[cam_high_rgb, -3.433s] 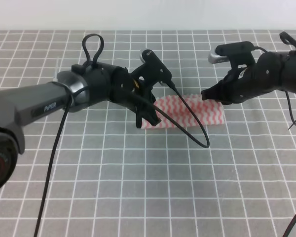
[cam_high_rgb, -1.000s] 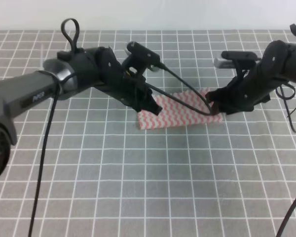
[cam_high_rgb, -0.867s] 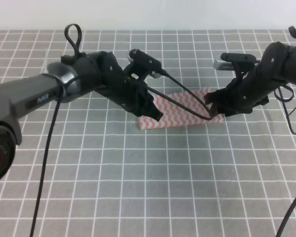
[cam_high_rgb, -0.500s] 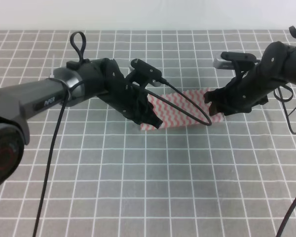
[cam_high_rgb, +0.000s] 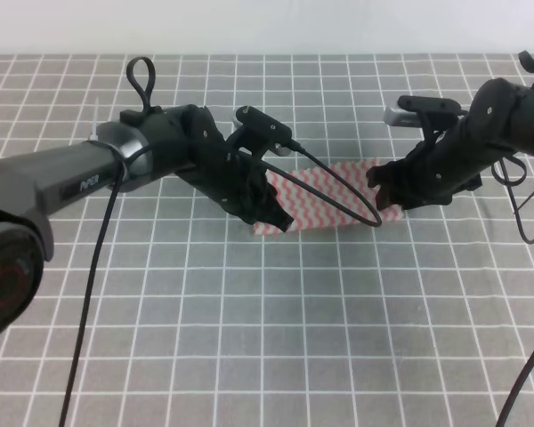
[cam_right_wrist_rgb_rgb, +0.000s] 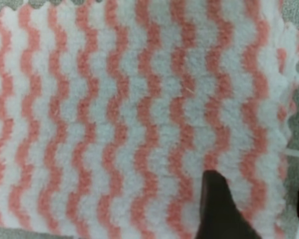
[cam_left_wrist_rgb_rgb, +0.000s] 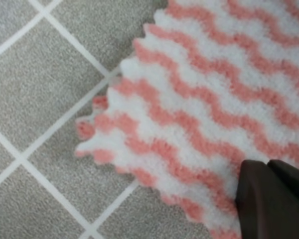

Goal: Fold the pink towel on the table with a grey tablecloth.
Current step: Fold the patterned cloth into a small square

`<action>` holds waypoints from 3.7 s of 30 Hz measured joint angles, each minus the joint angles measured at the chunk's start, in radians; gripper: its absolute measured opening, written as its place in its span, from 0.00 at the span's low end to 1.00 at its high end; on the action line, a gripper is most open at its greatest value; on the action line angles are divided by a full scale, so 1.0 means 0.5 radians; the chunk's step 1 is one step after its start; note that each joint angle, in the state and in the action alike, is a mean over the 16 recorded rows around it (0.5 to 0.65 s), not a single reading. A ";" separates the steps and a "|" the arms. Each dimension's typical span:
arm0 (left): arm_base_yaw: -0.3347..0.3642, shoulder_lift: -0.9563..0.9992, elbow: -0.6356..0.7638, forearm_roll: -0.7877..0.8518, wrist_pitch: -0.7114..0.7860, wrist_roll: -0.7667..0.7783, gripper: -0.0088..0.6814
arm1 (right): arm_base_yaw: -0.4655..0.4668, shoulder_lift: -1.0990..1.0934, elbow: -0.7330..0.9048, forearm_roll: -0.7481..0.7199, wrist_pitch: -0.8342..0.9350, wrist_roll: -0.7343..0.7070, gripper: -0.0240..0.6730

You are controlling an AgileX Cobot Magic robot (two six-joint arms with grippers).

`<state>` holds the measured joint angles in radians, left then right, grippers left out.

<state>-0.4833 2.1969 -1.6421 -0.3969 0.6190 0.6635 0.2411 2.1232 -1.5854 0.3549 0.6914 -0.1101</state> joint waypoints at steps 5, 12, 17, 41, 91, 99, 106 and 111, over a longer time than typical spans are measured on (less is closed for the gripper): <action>0.000 0.000 -0.001 0.000 -0.002 0.001 0.01 | 0.000 0.010 0.000 0.007 -0.002 -0.001 0.42; 0.000 0.000 -0.001 0.001 -0.002 0.002 0.01 | 0.000 0.021 0.000 0.069 -0.010 -0.055 0.34; 0.000 0.000 -0.002 0.003 -0.004 0.003 0.01 | 0.000 0.028 0.000 0.132 -0.024 -0.120 0.24; 0.006 -0.084 -0.016 0.086 0.009 -0.024 0.01 | 0.007 0.028 -0.374 0.465 0.282 -0.471 0.01; 0.105 -0.637 -0.038 0.076 0.311 -0.038 0.01 | 0.384 0.201 -0.398 0.822 0.201 -0.625 0.06; 0.105 -0.637 -0.038 0.077 0.311 -0.030 0.01 | 0.384 0.212 -0.398 1.004 0.247 -0.713 0.22; 0.105 -0.641 -0.038 0.075 0.320 -0.027 0.01 | 0.370 0.214 -0.398 1.231 0.332 -0.888 0.26; 0.105 -0.643 -0.038 0.073 0.327 -0.026 0.01 | 0.349 0.213 -0.398 1.274 0.388 -0.980 0.17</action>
<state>-0.4310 1.8755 -1.6614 -0.3603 0.7827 0.6503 0.4156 2.2295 -1.7842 0.9918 0.8855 -0.5999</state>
